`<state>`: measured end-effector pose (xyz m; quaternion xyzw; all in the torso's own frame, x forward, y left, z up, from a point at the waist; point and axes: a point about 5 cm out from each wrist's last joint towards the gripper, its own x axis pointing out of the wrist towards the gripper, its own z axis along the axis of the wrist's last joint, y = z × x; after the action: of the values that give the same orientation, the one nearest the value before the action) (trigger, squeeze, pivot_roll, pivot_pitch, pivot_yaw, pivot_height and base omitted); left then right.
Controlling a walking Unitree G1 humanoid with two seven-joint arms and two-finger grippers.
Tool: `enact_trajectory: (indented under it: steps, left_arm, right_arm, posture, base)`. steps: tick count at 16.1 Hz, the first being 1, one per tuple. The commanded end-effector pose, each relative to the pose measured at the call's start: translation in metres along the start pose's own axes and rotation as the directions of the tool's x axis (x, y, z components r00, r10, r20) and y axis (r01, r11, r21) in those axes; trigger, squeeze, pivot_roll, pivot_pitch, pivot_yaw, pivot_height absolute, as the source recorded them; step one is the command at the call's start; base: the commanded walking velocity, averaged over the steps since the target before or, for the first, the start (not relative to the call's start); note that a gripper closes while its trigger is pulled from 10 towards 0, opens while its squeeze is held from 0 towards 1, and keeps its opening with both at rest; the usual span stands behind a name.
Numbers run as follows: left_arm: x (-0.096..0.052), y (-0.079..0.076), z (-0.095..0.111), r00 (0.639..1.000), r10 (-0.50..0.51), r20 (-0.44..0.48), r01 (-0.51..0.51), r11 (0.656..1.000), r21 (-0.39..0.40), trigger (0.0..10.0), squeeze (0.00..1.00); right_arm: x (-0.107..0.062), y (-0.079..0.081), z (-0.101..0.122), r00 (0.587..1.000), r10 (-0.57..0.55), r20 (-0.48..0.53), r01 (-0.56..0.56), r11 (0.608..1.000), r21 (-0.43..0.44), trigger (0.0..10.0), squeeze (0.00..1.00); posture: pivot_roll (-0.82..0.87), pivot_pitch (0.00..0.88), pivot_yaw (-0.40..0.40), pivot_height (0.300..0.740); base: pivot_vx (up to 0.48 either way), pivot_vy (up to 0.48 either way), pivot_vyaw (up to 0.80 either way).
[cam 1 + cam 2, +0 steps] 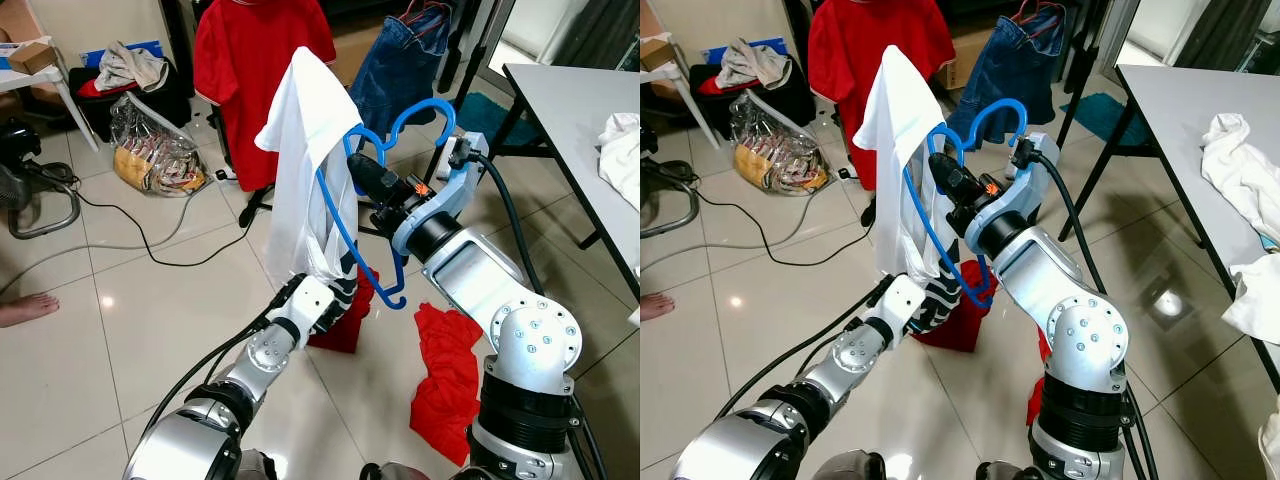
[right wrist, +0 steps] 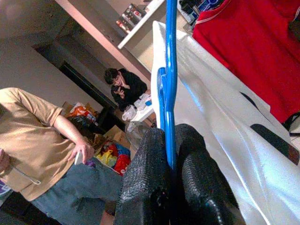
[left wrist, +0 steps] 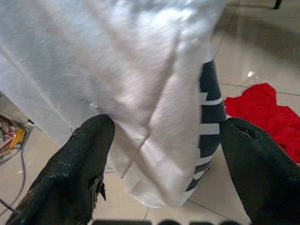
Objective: Hang hanger
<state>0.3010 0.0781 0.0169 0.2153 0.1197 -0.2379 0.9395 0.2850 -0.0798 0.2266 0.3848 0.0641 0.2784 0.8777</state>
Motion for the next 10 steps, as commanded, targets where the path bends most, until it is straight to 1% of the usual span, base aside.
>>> enact_trajectory:
  steps: [1,3,4,10]
  left_arm:
    - [0.0012,0.0002,0.0026,1.000,-0.002,0.007,0.002,1.000,0.022,10.0,0.00]
    - [0.0013,0.0006,0.0027,1.000,-0.001,0.006,0.001,1.000,0.022,10.0,0.00]
    - [0.0015,0.0007,0.0031,1.000,-0.001,0.007,0.001,1.000,0.021,0.0,0.00]
    - [0.0022,0.0015,0.0061,1.000,-0.008,0.027,0.007,1.000,0.025,0.0,0.00]
  right_arm:
    - [-0.0020,0.0097,0.0054,0.999,0.047,0.025,-0.047,0.999,-0.004,10.0,0.00]
    - [-0.0018,0.0098,0.0054,0.999,0.046,0.026,-0.046,0.999,-0.004,10.0,0.00]
    - [-0.0019,0.0099,0.0055,0.999,0.047,0.027,-0.046,0.999,-0.003,10.0,0.00]
    - [-0.0017,0.0098,0.0067,0.998,0.052,0.031,-0.052,0.999,0.005,10.0,0.00]
  posture:
    - [0.02,0.072,0.013,0.740]
    - [0.02,0.072,0.013,0.740]
    - [0.02,0.072,0.013,0.740]
    - [0.02,0.067,0.013,0.740]
  base:
    - [0.000,0.000,0.00]
    - [0.000,0.000,0.00]
    - [0.000,0.000,0.00]
    - [0.000,0.000,0.00]
